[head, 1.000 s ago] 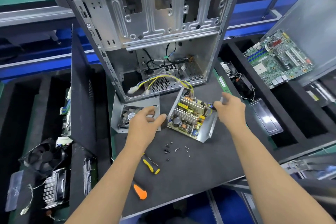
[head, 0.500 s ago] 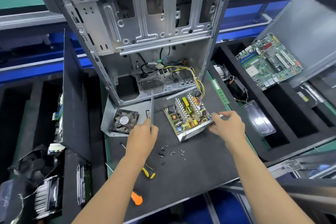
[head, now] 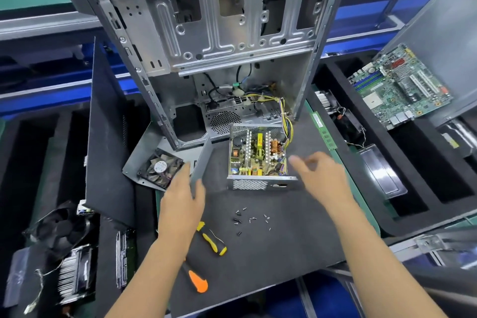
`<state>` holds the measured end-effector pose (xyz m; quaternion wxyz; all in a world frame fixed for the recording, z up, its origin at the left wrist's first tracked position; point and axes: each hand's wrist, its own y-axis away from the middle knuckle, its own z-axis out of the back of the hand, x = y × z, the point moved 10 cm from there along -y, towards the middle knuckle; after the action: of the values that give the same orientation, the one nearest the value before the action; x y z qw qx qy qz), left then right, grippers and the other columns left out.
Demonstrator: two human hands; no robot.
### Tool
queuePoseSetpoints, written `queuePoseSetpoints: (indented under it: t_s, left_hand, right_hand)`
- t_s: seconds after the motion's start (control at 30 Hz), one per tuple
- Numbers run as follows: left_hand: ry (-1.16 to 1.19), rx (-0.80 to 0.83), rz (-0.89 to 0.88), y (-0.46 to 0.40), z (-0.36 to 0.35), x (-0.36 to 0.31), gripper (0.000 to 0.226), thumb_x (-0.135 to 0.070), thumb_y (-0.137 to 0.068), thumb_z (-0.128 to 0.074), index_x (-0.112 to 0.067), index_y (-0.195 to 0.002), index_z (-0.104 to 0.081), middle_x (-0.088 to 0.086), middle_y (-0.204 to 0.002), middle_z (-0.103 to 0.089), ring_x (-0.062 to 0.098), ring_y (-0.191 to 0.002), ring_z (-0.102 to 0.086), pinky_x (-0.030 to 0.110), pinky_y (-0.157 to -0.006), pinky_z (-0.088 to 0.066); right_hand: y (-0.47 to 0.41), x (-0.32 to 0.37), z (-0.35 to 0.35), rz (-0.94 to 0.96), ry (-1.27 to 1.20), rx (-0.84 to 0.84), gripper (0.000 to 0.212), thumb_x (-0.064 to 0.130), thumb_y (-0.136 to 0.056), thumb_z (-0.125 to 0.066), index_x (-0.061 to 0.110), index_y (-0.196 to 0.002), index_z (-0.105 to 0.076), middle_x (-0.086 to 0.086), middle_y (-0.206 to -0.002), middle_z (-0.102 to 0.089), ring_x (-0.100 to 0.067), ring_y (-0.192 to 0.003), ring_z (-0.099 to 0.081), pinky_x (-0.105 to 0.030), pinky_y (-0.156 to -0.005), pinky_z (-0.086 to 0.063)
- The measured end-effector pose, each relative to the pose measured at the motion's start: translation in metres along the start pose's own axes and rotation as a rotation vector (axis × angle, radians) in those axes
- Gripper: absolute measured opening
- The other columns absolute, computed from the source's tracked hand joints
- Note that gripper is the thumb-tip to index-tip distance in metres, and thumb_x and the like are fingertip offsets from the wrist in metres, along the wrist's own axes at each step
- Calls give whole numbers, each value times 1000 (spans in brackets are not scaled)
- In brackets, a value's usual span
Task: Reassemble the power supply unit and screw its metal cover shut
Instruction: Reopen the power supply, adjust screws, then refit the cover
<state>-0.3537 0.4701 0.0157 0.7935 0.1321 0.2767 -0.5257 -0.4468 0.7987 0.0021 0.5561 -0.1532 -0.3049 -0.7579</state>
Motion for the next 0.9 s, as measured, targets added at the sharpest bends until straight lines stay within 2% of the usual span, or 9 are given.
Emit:
queuePoseSetpoints:
  t_s: [0.1, 0.2, 0.27, 0.33, 0.4, 0.53, 0.63, 0.77, 0.9]
  left_hand:
    - [22, -142, -459, 8, 11, -67, 41, -21, -92, -70, -1, -126, -61, 13, -127, -62, 31, -120, -54, 41, -107, -40]
    - [16, 124, -645, 10, -26, -113, 50, -36, -86, -74, -8, -125, -63, 5, -120, -66, 27, -113, -56, 37, -102, -41]
    - [-15, 196, -673, 14, -43, -127, 41, -24, -81, -82, -5, -114, -70, 8, -99, -70, 32, -95, -65, 47, -87, -52]
    - [3, 198, -669, 14, -46, -129, 22, -7, -77, -84, -3, -97, -75, 9, -81, -69, 32, -76, -67, 46, -70, -57]
    - [59, 206, -615, 9, -47, -122, 17, 5, -76, -81, -3, -89, -76, 9, -78, -69, 31, -70, -66, 44, -64, -58]
    - [59, 254, -642, 12, -53, -120, 15, 9, -82, -74, -2, -93, -73, 11, -80, -65, 33, -74, -62, 46, -68, -55]
    - [57, 273, -646, 13, -55, -119, 11, 6, -87, -69, -2, -94, -71, 11, -83, -63, 32, -76, -60, 46, -72, -53]
    - [70, 318, -645, 16, -53, -117, 13, 8, -88, -66, -2, -95, -69, 9, -83, -60, 30, -76, -56, 40, -74, -51]
    - [80, 352, -619, 16, -52, -112, 12, 8, -90, -63, 0, -97, -69, 10, -85, -61, 30, -80, -56, 37, -79, -48]
  right_hand:
    - [-30, 30, 11, 117, -192, -81, 55, 62, -85, -63, 19, -119, -64, 3, -110, -67, -17, -106, -60, -29, -88, -43]
    - [-52, 58, -4, 185, -223, -23, 52, 54, -83, -71, 21, -122, -62, 7, -108, -65, -14, -101, -60, -32, -91, -47]
    - [-61, 61, -6, 192, -188, -69, 37, 42, -86, -72, 23, -117, -63, 8, -97, -67, -14, -92, -63, -38, -89, -52]
    - [-67, 55, -4, 188, -195, -117, 24, 33, -90, -69, 25, -113, -65, 13, -87, -67, -10, -84, -64, -42, -88, -54]
    - [-72, 45, -4, 174, -237, -141, 18, 29, -92, -66, 26, -110, -68, 17, -82, -65, -10, -87, -64, -41, -88, -54]
    - [-79, 19, -7, 55, -425, -207, 20, 26, -91, -68, 18, -108, -73, 19, -79, -64, -11, -86, -65, -37, -89, -54]
    - [-90, 19, -15, 12, -500, -154, 16, 25, -88, -74, 19, -102, -76, 17, -77, -68, -10, -74, -69, -27, -77, -55]
    - [-107, 26, -34, -66, -656, 59, 17, 18, -86, -77, 9, -100, -77, 3, -77, -71, -8, -63, -62, -18, -61, -53]
    - [-114, 45, -47, -126, -555, 294, 14, 18, -81, -82, 8, -86, -73, -1, -66, -64, -5, -50, -55, -16, -47, -46]
